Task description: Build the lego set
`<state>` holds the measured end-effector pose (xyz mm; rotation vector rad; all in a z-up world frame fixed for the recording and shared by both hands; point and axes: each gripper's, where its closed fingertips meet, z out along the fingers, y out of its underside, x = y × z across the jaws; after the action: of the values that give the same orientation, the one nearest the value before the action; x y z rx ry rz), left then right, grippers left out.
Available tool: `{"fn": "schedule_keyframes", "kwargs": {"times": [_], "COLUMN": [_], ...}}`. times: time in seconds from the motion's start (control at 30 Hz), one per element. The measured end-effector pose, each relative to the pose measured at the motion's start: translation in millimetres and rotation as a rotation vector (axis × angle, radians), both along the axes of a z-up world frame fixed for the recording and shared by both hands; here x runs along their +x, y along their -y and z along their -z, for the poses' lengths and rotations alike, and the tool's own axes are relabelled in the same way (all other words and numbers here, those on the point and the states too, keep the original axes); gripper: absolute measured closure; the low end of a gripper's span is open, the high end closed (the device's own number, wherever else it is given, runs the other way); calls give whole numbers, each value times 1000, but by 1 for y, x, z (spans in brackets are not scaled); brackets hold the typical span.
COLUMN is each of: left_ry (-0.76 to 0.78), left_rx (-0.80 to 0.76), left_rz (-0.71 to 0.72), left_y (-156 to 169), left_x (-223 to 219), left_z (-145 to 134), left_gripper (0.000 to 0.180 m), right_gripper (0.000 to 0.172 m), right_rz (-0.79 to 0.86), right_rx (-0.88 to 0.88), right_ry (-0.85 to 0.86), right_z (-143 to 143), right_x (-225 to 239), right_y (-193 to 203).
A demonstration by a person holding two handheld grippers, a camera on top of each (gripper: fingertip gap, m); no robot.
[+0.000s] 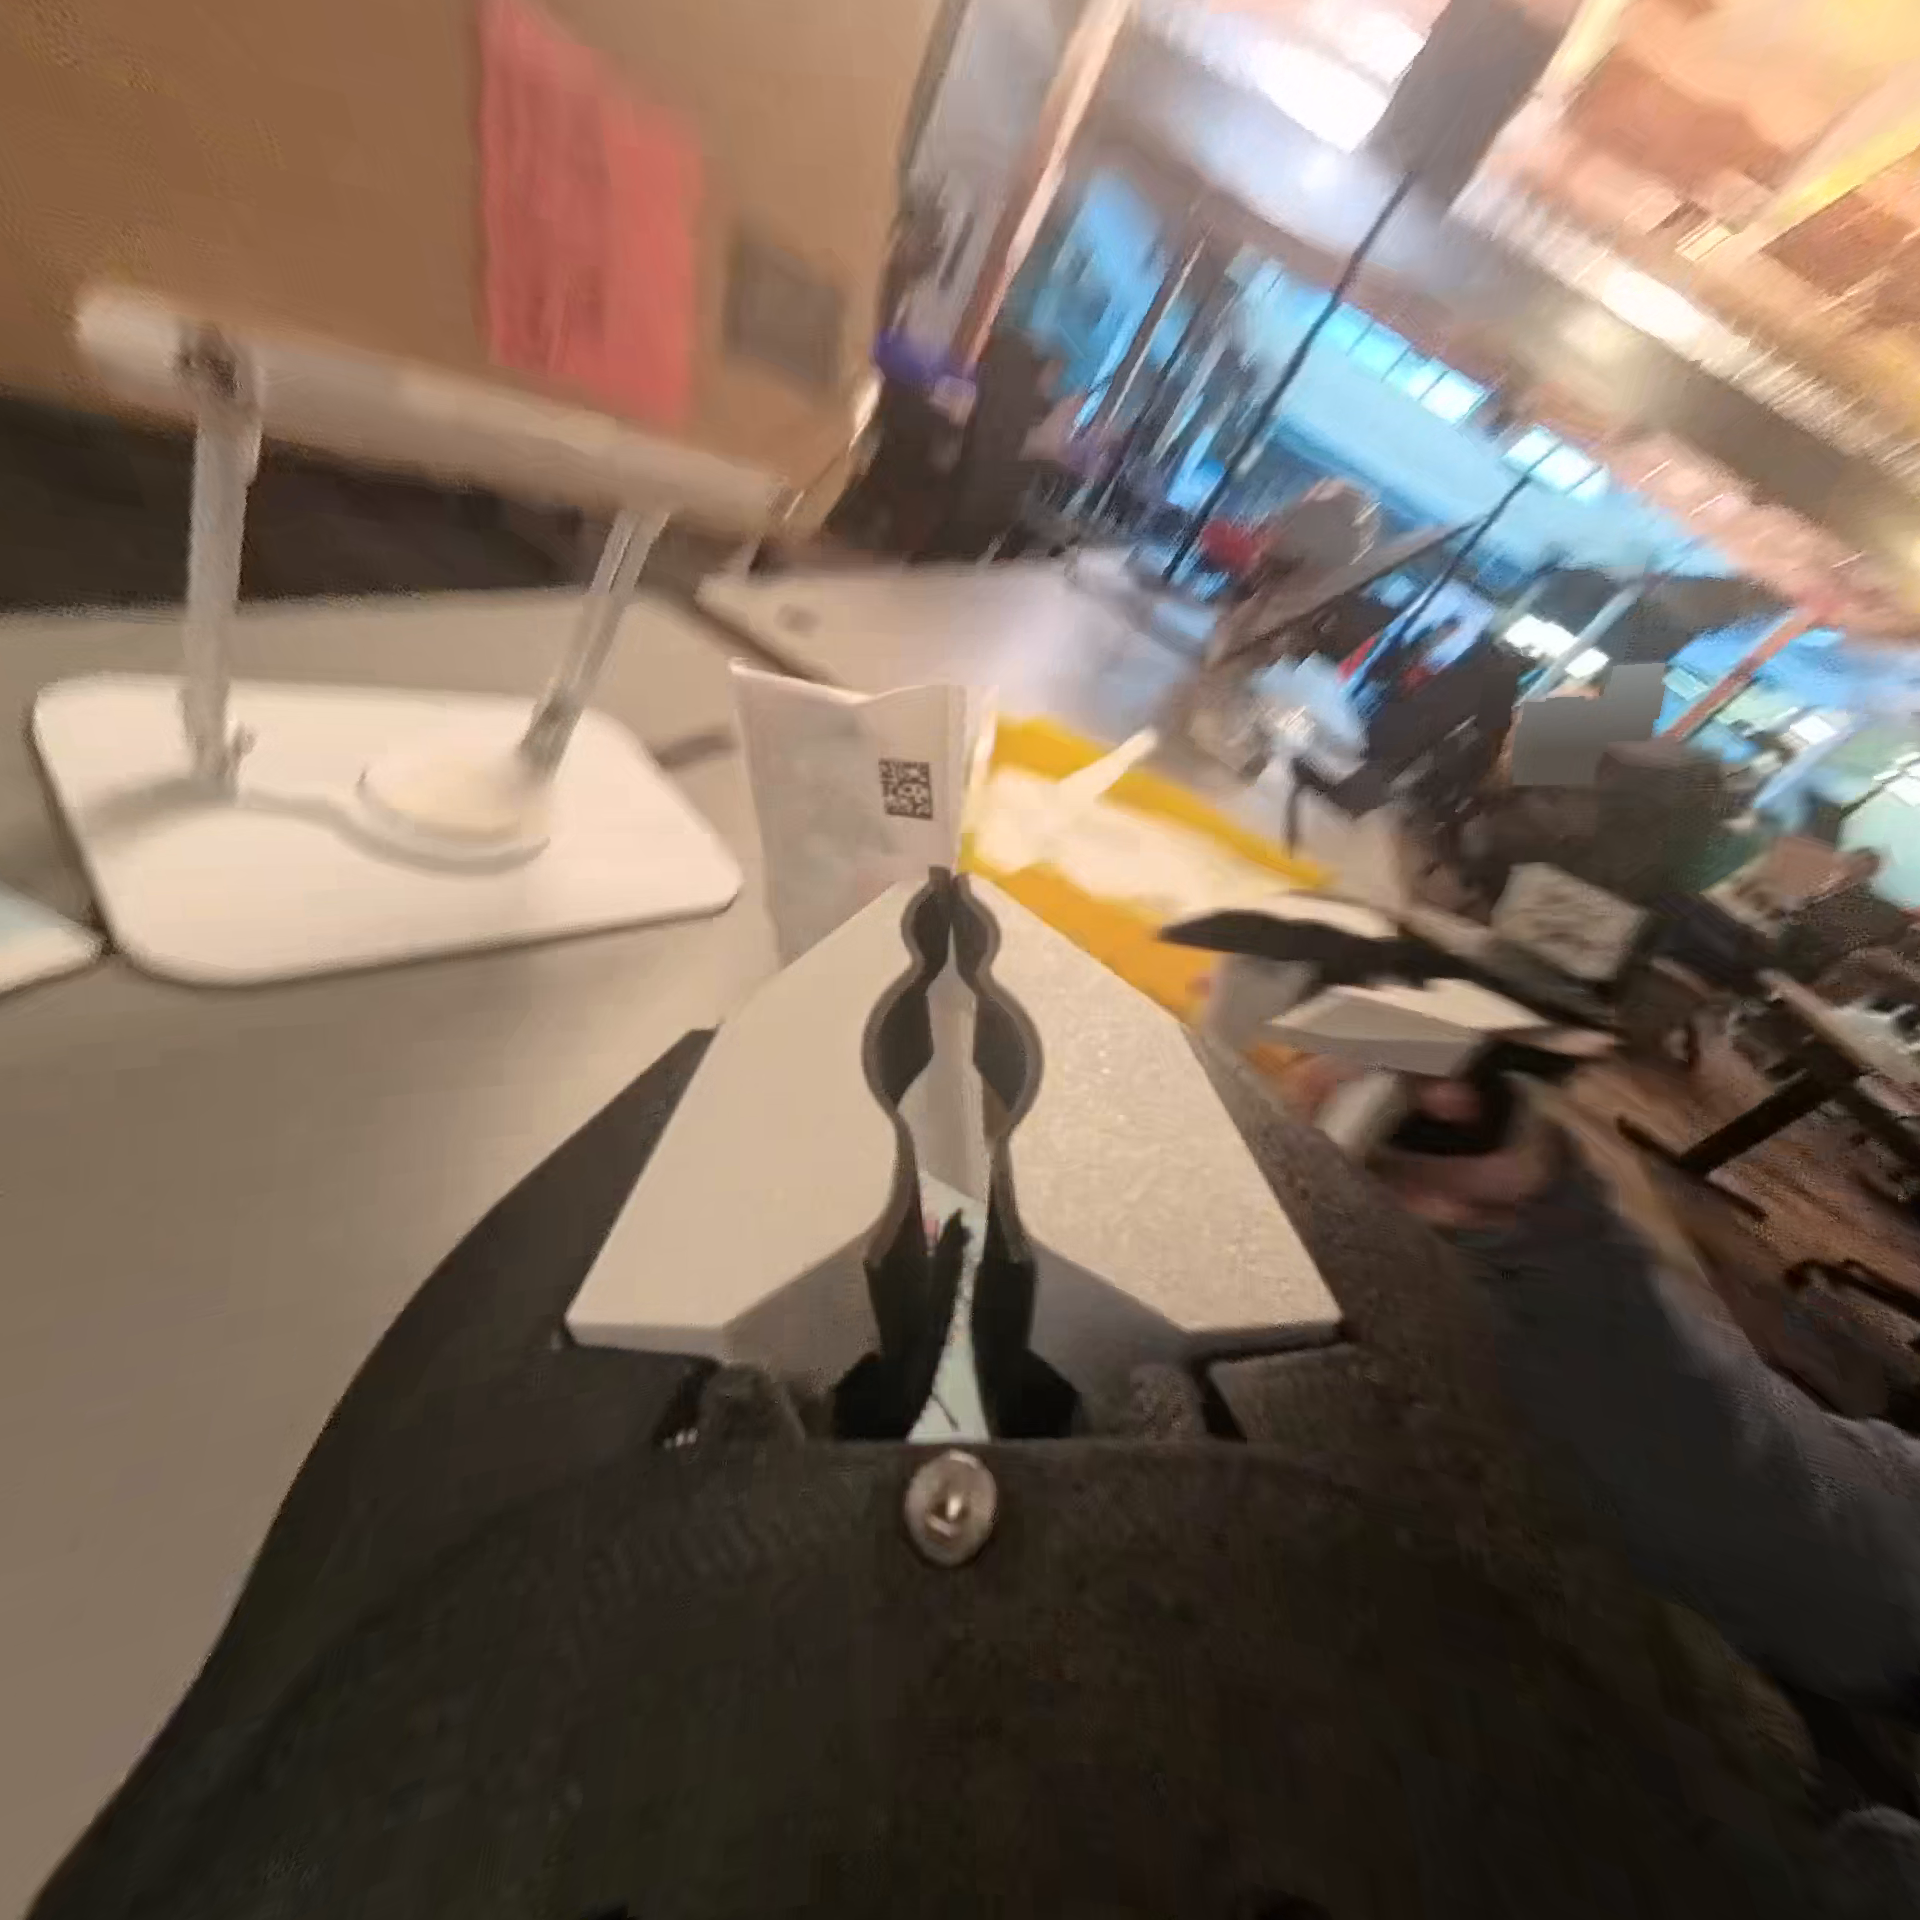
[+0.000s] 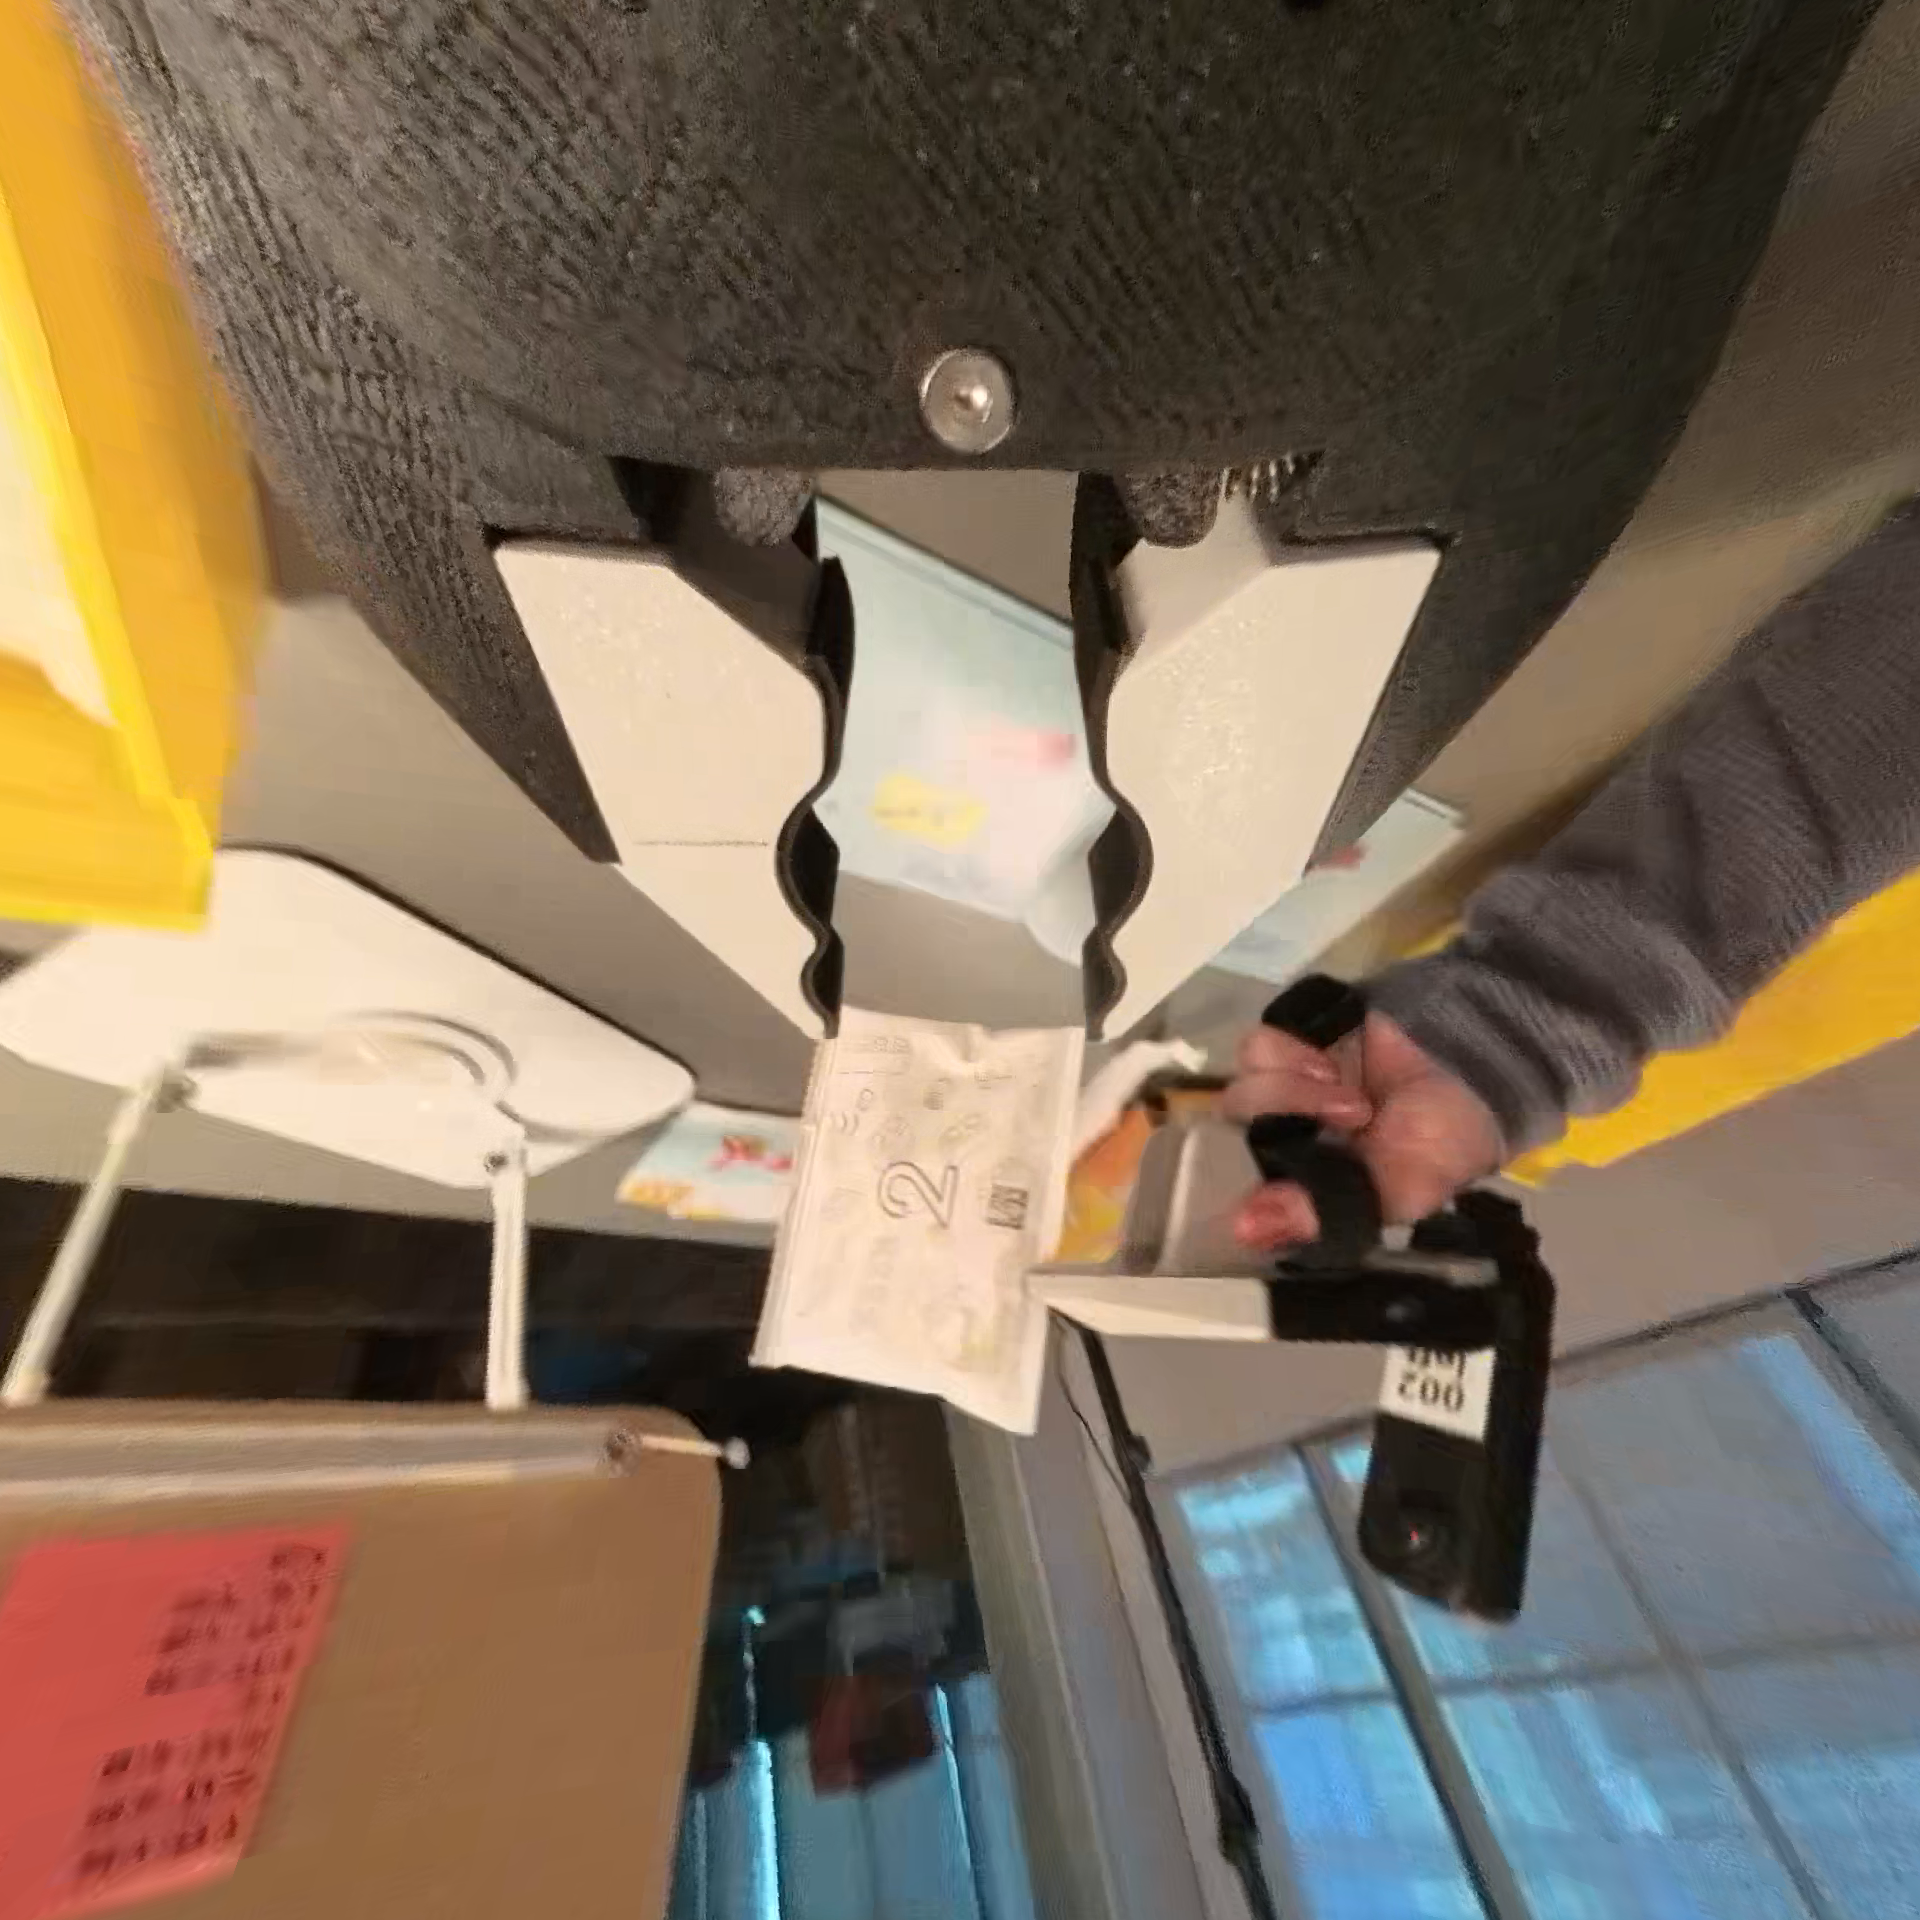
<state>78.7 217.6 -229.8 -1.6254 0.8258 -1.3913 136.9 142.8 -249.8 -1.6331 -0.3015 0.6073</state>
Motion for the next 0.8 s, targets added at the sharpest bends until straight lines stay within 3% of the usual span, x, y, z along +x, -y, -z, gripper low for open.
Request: {"fn": "schedule_keyframes", "kwargs": {"times": [0.13,0.27,0.33,0.37,0.47,0.5,0.57,0.6,0.67,0.73,0.8], "left_ry": [275,388,409,423,424,367,172,41,-222,-480,-741], "left_rx": [147,202,212,211,176,182,319,437,720,928,960], "left_rz": [11,-52,-102,-127,-249,-352,-614,-742,-897,-855,-740], "left_y": [50,85,97,102,111,109,111,118,142,163,165], "left_x": [-51,-104,-129,-143,-195,-216,-266,-291,-321,-321,-325], "left_z": [-80,-114,-118,-119,-114,-107,-100,-102,-116,-119,-100], "left_gripper": [180,180,180,180,180,178,144,132,127,131,135], "right_gripper": [124,137,152,169,171,171,171,171,171,172,172], "right_rz": [-248,-573,-693,-744,-834,-858,-901,-926,-986,-1063,-1142], "right_rx": [41,83,109,123,153,156,178,200,247,312,362], "right_ry": [-280,-551,-556,-537,-394,-309,-97,23,260,442,552], "right_z": [-45,-93,-105,-110,-117,-116,-111,-107,-98,-91,-88], "right_x": [-36,-86,-117,-134,-185,-204,-241,-260,-296,-329,-356], "right_y": [-2,20,33,39,47,48,49,51,55,64,74]}}
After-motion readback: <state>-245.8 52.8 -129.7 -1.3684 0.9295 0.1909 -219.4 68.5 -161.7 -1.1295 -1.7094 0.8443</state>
